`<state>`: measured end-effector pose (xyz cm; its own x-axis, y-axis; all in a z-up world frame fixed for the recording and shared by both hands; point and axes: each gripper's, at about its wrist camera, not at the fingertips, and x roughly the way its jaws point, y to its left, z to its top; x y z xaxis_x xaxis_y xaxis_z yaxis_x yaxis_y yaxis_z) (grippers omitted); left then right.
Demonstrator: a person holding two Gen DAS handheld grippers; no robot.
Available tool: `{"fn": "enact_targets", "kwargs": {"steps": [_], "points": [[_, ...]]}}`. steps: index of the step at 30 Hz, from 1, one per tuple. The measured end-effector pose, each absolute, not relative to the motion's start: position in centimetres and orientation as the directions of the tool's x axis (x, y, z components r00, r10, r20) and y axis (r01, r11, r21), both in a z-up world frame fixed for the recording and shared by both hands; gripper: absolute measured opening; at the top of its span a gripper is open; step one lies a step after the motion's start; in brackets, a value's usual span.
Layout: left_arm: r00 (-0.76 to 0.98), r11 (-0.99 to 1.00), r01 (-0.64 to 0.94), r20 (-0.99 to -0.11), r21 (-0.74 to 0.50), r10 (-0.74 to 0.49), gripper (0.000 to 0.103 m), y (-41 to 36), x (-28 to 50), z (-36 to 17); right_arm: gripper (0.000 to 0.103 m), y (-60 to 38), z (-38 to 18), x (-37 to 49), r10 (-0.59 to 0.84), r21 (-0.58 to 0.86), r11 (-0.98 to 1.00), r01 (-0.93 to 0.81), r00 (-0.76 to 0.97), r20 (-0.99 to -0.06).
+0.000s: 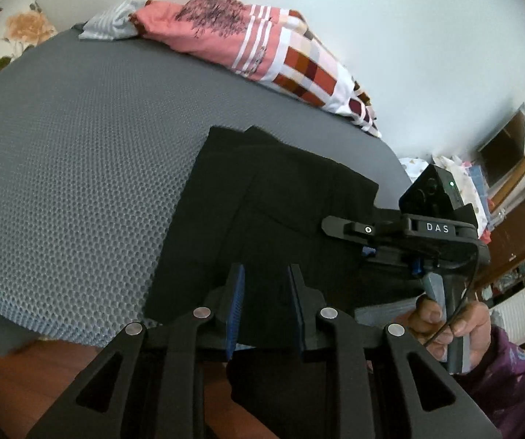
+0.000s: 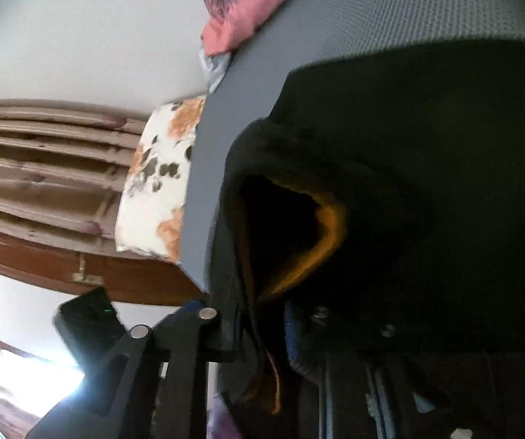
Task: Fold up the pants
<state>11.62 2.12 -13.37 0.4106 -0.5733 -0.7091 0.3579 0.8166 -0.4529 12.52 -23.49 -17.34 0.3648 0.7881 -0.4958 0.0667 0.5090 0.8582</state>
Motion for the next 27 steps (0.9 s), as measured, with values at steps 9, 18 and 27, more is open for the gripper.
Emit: {"fn": "enact_targets", "kwargs": {"steps": [9, 18, 27], "points": [[0.467, 0.790, 0.492, -0.655, -0.365, -0.594, 0.079, -2.9, 10.7, -8.6, 0.010, -34.0, -10.9, 9.6, 0.734, 0.883, 0.469, 0.017, 0.548, -0.401], [0.343, 0.778, 0.511, -0.743, -0.365, -0.574, 0.079, -9.9, 13.5, -12.9, 0.007, -46.8, -13.5, 4.9, 0.559, 0.824, 0.523, 0.217, 0.644, -0.523], [0.316, 0.808, 0.437, -0.774, -0.395, -0.549, 0.079, -8.6, 14.7, -15.2, 0.065, -42.1, -15.3, 6.9, 0.633, 0.804, 0.586, 0.102, 0.562, -0.532]]}}
